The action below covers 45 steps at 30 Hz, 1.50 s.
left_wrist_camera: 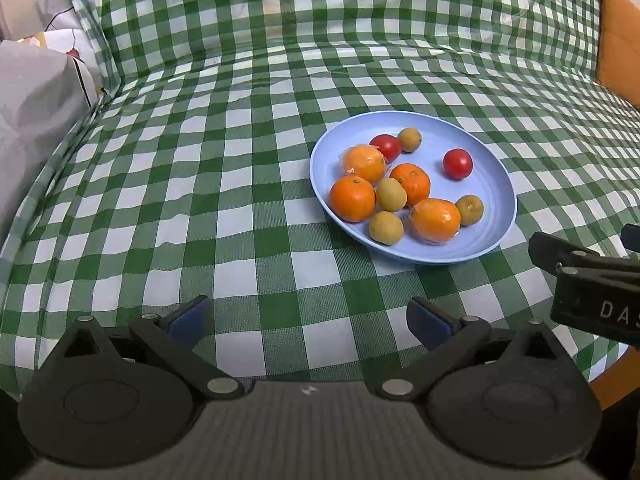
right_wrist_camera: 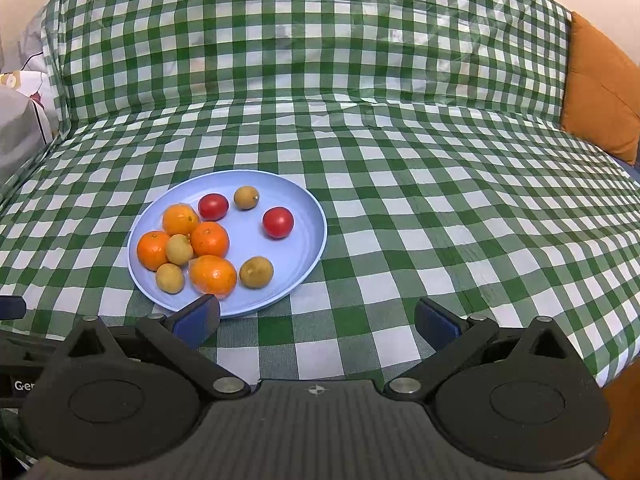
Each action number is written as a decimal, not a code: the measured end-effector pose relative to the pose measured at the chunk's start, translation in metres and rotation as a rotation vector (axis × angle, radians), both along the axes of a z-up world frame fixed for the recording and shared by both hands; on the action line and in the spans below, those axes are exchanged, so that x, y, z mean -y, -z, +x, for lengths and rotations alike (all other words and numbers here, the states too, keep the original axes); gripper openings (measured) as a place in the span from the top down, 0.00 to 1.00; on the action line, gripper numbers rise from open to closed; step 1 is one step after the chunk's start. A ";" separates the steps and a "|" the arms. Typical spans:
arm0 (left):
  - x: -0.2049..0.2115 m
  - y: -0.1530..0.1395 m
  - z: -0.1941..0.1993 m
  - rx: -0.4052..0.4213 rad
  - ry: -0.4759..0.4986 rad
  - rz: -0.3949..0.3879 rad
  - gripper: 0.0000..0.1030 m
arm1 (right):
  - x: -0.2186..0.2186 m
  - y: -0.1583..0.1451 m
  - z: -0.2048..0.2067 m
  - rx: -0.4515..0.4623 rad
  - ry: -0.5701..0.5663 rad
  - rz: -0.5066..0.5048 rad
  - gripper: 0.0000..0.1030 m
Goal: Organize fruits
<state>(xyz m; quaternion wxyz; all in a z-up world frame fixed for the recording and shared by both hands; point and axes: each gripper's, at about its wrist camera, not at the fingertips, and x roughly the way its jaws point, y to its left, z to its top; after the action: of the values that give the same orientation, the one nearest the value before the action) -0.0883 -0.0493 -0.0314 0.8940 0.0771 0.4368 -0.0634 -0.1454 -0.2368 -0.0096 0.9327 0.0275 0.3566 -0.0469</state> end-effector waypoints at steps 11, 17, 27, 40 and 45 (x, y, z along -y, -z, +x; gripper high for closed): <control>0.002 0.001 0.000 -0.001 0.001 0.002 0.00 | -0.002 0.000 0.001 -0.005 -0.012 -0.012 0.01; 0.004 0.001 0.000 0.001 0.002 0.005 0.00 | -0.003 0.000 0.000 -0.005 -0.011 -0.011 0.01; 0.005 0.001 -0.001 0.006 0.006 0.009 0.00 | -0.003 0.000 0.000 -0.002 -0.011 -0.010 0.01; 0.003 -0.001 -0.001 0.024 0.015 -0.003 0.00 | -0.004 -0.003 0.003 0.006 -0.011 0.001 0.01; 0.005 -0.003 0.000 0.053 0.025 0.006 0.00 | -0.006 -0.005 0.008 0.020 -0.012 0.010 0.01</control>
<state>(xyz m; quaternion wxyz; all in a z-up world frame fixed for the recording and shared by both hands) -0.0880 -0.0540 -0.0282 0.9042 0.0869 0.4120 -0.0714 -0.1377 -0.2308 -0.0046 0.9363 0.0305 0.3478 -0.0389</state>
